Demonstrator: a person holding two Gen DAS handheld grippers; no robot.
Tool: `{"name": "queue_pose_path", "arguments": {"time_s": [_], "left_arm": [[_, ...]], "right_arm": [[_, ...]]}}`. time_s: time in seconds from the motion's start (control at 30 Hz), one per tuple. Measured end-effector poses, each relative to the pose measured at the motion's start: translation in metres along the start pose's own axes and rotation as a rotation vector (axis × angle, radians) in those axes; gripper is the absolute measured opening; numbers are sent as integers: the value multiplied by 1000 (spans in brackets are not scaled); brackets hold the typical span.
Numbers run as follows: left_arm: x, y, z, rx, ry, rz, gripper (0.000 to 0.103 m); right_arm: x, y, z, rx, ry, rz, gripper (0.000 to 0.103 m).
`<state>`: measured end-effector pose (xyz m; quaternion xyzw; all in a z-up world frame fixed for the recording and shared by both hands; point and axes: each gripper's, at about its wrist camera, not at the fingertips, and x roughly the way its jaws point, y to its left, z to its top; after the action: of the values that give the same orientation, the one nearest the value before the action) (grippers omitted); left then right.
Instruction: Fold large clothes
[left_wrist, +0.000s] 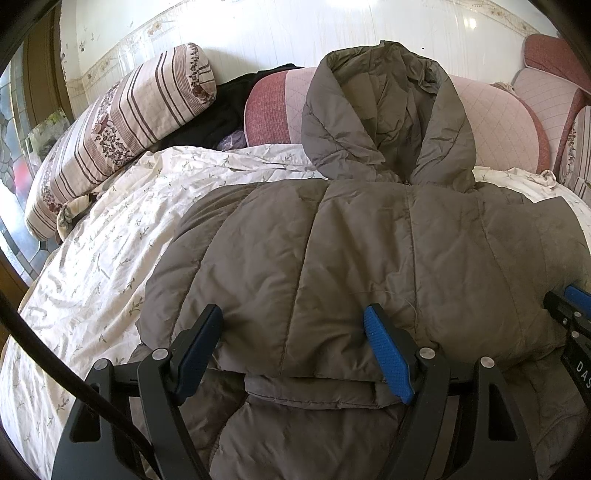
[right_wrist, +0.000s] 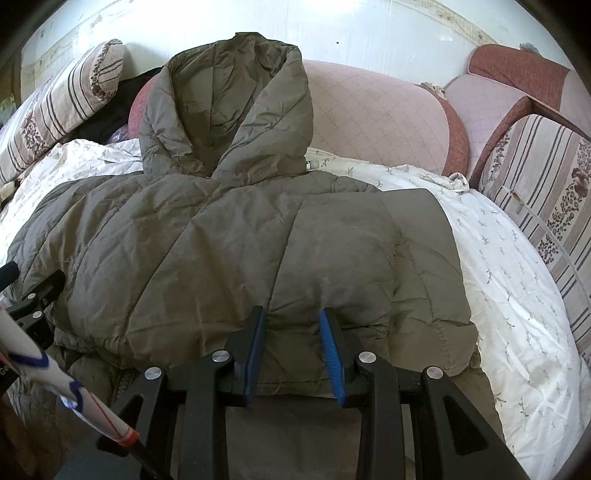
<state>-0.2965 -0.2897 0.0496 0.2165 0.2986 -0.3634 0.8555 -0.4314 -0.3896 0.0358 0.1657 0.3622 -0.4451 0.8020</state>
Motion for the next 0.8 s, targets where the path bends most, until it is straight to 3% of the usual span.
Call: {"name": "queue_pose_path", "arguments": {"time_s": [0.23, 0.6, 0.8], "left_arm": [[-13, 0, 6, -8, -57, 13, 78], [-53, 9, 14, -84, -190, -31, 78], [-63, 11, 16, -106, -213, -41, 78]], "right_arm": [[0, 0, 0, 0, 0, 0, 33], [0, 1, 0, -1, 1, -3, 34], [0, 1, 0, -1, 1, -3, 34]]}}
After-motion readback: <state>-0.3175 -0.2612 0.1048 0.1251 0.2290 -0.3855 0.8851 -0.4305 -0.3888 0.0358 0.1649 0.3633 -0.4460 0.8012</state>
